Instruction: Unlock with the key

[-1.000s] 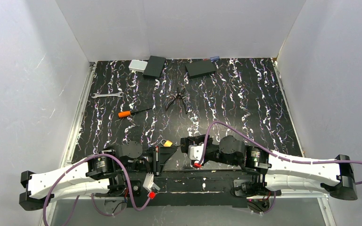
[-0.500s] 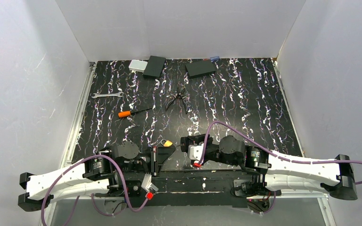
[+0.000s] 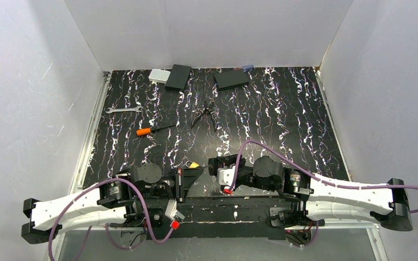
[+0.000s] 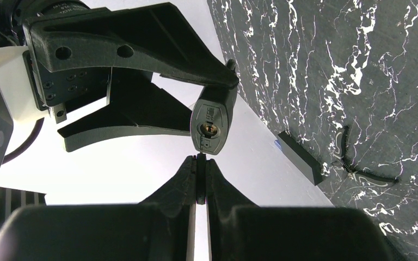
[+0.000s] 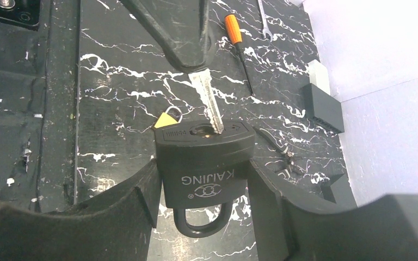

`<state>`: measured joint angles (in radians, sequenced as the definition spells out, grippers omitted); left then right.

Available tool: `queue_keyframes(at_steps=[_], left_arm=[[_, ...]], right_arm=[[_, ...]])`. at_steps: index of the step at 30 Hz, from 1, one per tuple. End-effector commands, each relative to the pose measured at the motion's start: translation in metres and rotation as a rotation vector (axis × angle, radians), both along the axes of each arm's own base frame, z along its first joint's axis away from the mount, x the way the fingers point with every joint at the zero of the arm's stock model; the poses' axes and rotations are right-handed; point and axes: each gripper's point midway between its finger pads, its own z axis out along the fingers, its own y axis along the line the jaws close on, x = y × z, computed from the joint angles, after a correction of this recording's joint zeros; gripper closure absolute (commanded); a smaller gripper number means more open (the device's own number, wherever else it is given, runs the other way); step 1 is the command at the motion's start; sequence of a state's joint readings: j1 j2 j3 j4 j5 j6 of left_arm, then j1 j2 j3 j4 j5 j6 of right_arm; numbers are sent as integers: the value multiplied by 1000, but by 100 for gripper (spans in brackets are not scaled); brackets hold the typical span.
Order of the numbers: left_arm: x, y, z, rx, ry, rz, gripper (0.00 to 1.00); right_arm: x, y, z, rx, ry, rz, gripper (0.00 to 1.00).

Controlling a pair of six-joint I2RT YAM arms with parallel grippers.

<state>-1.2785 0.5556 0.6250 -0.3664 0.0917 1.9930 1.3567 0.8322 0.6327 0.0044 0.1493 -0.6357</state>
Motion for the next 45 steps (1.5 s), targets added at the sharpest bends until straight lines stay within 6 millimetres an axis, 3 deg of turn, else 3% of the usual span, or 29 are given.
queue_keyframes(at_steps=[1,19,45], left_arm=[[2,-2,-2,2,-8,9,100],[-3,1,-12,14,9,-12,100],[-2,1,-18,32,10,-9,100]], right_arm=[[-3,12,71,204,-48,36,99],[-1,10,80,242,-41,15,99],[-1,15,73,215,-37,24,99]])
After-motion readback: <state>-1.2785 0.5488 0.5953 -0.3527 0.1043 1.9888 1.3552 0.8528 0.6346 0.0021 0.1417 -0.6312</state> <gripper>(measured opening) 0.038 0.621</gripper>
